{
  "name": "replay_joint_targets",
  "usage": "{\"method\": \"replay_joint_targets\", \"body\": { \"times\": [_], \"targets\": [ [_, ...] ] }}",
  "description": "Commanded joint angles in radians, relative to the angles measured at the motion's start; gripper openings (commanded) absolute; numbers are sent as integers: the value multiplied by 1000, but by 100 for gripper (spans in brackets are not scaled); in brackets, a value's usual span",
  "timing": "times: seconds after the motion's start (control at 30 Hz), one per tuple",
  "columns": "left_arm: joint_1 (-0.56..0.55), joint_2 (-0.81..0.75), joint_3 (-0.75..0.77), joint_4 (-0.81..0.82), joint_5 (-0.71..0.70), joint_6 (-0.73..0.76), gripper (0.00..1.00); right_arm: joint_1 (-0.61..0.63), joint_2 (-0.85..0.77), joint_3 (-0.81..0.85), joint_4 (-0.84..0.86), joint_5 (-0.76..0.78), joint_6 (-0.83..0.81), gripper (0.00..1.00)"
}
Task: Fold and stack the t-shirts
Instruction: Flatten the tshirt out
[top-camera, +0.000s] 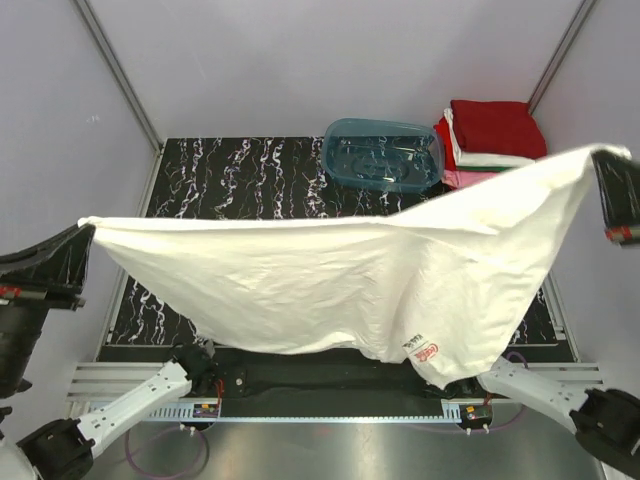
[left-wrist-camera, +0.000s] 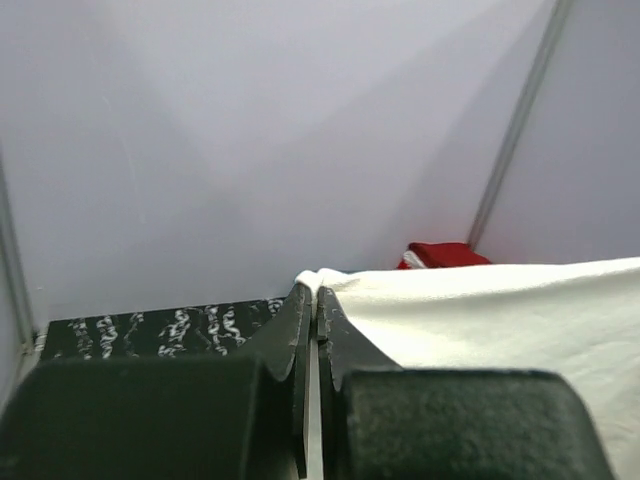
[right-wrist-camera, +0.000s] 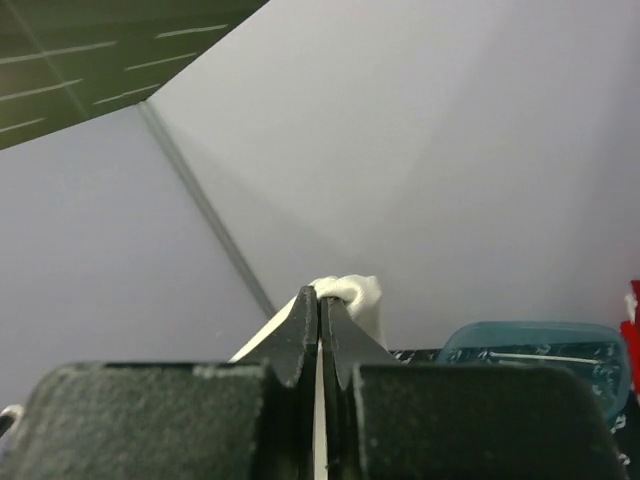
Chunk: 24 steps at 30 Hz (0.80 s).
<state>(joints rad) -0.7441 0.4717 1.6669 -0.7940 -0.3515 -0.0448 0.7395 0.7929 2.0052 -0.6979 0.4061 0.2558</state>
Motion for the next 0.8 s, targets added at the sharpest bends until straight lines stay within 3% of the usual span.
{"method": "replay_joint_targets", "body": {
  "times": [0.0,0.1,0.17,0.23,0.27,0.3,0.37,0.4,0.43,0.47,0.5,0.53,0.57,0.6,0.67,0.77],
  "targets": [
    [-78,134,-16,68,-226,103,0,-6,297,81,8,235,-121,0],
    [-165,261,-54,108,-476,154,0,-17,533,81,34,446,-251,0],
    [-163,350,-156,229,-541,219,0,-102,747,89,32,511,-300,0],
    [80,468,-196,250,-412,150,0,-179,988,183,-95,423,-183,0],
    [210,520,-196,212,-162,91,0,-254,1067,229,-133,383,-146,0],
    [461,582,-199,204,-18,48,0,-282,1150,338,-181,319,-115,0],
    [608,837,-141,179,156,-78,0,-331,1401,478,-195,261,-105,0],
    [687,951,-72,141,190,-104,13,-359,1493,682,-257,193,-118,20],
    [710,1184,10,81,225,-150,27,-365,1669,808,-303,175,-134,58],
    [726,1299,213,-42,286,-176,44,-367,1725,917,-340,181,-145,99],
    [738,1390,282,-85,336,-188,66,-365,1720,894,-319,186,-139,100],
    [738,1501,341,-108,365,-199,80,-365,1632,804,-284,189,-122,100],
    [736,1519,361,-114,390,-207,88,-364,1570,588,-240,189,-112,100],
    [733,1484,323,-88,396,-219,99,-365,1507,484,-133,197,-104,100],
    [732,1412,181,7,408,-227,99,-365,1344,265,-50,201,-110,100],
    [733,1279,82,41,387,-224,99,-364,1211,167,-6,217,-115,100]
  ]
}}
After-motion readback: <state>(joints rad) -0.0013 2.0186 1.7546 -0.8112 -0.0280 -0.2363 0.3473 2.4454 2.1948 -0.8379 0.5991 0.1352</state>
